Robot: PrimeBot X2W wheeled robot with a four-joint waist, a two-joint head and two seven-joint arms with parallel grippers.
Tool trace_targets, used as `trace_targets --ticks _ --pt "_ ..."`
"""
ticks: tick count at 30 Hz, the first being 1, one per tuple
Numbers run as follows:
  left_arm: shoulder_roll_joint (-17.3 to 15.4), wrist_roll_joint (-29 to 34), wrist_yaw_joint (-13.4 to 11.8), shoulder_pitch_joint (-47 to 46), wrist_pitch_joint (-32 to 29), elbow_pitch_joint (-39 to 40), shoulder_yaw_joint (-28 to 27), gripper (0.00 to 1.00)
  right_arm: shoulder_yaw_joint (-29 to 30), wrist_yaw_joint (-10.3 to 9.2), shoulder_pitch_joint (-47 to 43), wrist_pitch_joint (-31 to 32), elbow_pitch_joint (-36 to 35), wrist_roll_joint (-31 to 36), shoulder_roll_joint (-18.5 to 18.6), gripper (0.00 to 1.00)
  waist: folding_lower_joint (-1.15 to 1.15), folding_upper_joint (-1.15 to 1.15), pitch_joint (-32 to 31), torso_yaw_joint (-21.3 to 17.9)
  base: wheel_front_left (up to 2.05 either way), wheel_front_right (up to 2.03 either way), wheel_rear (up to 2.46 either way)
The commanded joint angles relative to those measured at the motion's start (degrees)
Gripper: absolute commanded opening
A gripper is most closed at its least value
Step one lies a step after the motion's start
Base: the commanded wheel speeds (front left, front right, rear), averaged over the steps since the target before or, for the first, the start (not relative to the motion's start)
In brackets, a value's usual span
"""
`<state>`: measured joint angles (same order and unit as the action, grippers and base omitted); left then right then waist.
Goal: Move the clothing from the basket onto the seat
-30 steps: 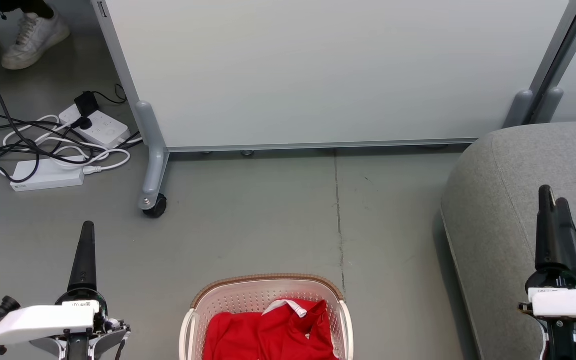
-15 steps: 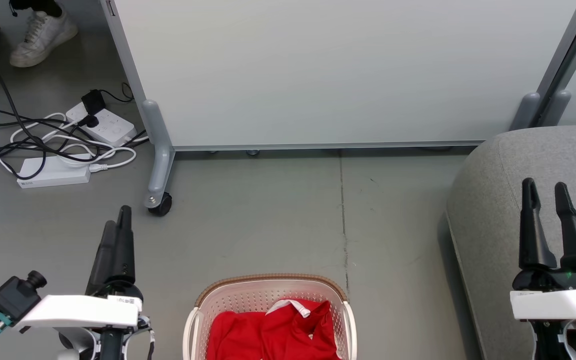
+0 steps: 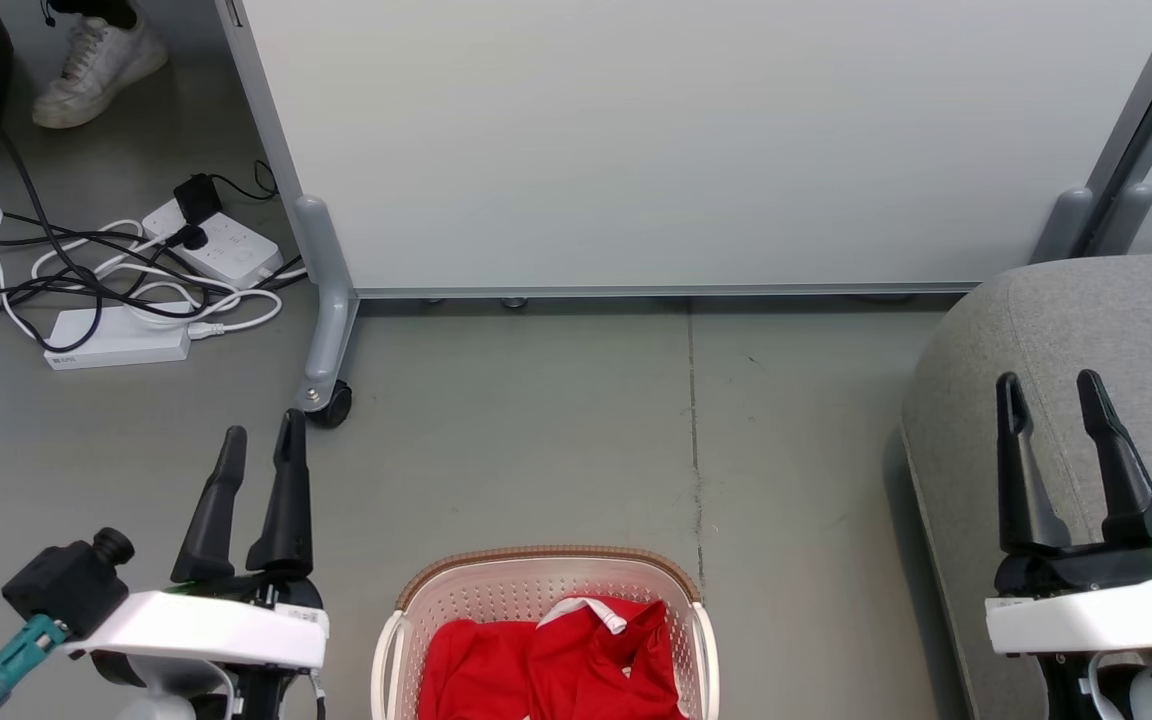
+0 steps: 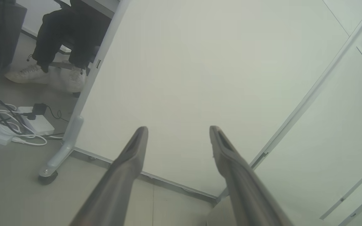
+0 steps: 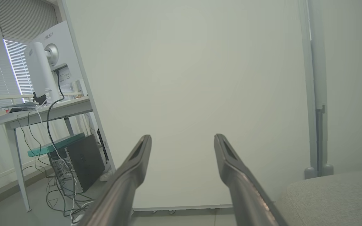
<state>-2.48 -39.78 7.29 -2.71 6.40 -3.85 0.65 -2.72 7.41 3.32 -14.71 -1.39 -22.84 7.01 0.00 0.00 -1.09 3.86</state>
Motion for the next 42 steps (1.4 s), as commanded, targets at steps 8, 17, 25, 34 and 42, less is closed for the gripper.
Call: trace_targets --ticks 8,17,25,34,42 --pt "-0.3 8.7 -2.4 0.2 2.0 1.2 2.7 1.0 -0.1 0.09 0.6 -0.3 1.8 7.6 -0.7 1.0 0.0 0.0 -0.1 -0.1 0.0 0.0 0.0" --pt "-0.4 14.8 -4.6 0.9 3.7 -2.5 6.1 1.0 -1.6 0.1 0.4 -0.4 8.1 12.5 -1.5 1.0 0.0 0.0 -0.4 -0.1 0.0 0.0 0.0" --pt "-0.4 17.4 -5.4 1.5 5.1 -6.6 8.0 1.0 0.4 0.11 0.2 -0.4 12.2 15.2 -3.1 1.0 0.0 0.0 -0.8 -0.1 0.0 0.0 0.0" --pt "-0.5 20.3 -5.9 2.0 6.7 -9.6 9.4 1.0 0.4 0.11 0.7 -0.4 14.8 19.9 -3.6 1.0 0.0 0.0 -0.9 -0.2 0.0 0.0 0.0" --pt "-0.5 22.3 -6.1 2.0 7.9 -9.8 10.0 1.0 0.5 0.12 1.1 -0.5 15.9 22.8 -3.9 1.0 0.0 0.0 -0.9 -0.2 0.0 0.0 0.0"
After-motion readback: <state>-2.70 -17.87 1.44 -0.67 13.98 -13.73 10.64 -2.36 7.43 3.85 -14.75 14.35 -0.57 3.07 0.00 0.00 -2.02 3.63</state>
